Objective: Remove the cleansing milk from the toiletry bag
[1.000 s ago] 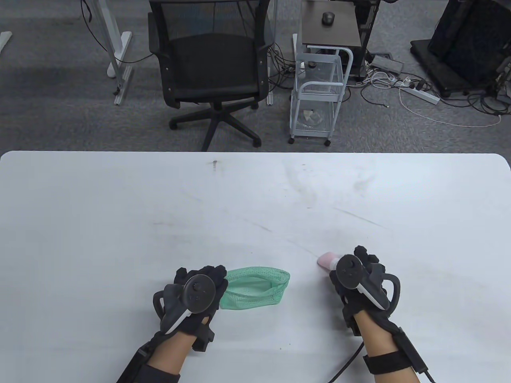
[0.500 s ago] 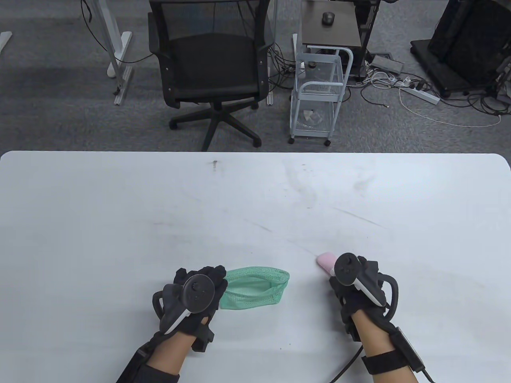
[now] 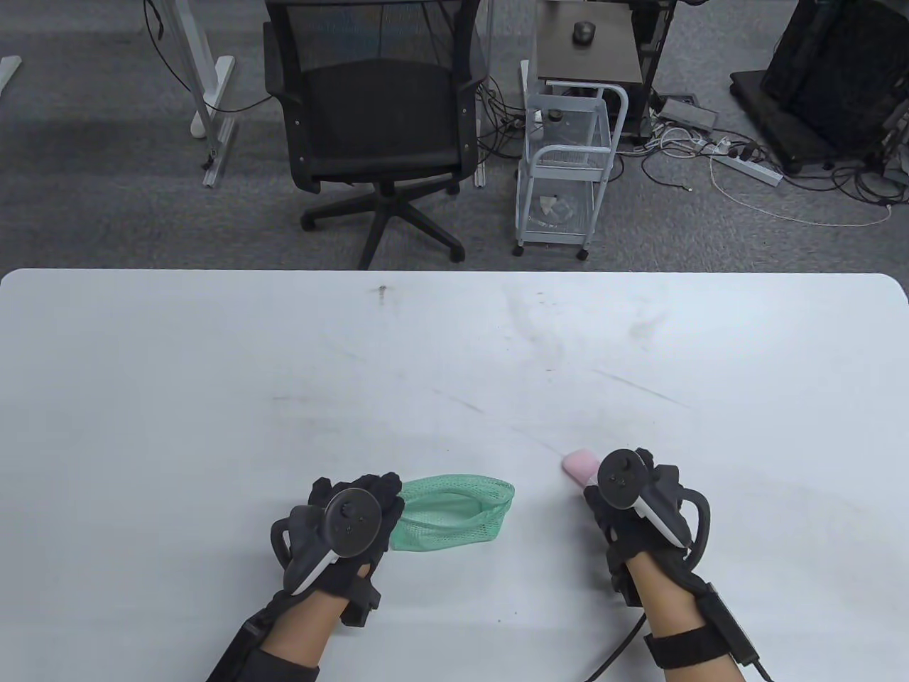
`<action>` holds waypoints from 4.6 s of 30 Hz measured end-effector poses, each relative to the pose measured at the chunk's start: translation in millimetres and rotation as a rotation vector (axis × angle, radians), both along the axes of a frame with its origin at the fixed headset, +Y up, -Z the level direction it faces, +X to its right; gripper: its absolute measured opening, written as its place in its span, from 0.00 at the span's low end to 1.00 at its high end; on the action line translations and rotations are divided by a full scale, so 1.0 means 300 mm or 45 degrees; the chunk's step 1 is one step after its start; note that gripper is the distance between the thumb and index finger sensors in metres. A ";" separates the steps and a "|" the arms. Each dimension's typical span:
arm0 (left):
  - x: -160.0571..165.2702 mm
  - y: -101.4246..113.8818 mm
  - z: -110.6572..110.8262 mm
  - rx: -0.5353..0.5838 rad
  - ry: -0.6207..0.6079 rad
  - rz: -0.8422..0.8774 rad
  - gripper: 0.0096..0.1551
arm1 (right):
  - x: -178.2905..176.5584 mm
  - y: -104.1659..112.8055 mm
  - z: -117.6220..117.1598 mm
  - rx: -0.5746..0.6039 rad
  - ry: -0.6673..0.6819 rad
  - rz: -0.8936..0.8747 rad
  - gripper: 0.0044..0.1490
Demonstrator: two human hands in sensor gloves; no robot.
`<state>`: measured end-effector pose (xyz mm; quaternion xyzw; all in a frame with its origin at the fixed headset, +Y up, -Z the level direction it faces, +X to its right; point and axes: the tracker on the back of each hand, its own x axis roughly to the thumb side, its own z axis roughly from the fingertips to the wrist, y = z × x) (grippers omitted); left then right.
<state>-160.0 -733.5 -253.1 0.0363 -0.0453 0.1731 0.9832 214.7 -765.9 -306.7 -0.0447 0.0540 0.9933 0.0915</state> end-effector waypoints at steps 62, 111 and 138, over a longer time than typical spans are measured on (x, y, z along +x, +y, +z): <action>0.026 -0.042 0.003 -0.038 -0.202 0.087 0.25 | -0.289 0.103 0.174 0.414 0.742 -0.199 0.22; 0.045 -0.031 0.016 -0.054 -0.271 0.353 0.23 | -0.428 0.147 0.320 0.548 0.846 -0.205 0.36; 0.078 -0.018 0.034 -0.072 -0.306 0.429 0.23 | -0.447 0.099 0.287 0.498 0.761 -0.299 0.22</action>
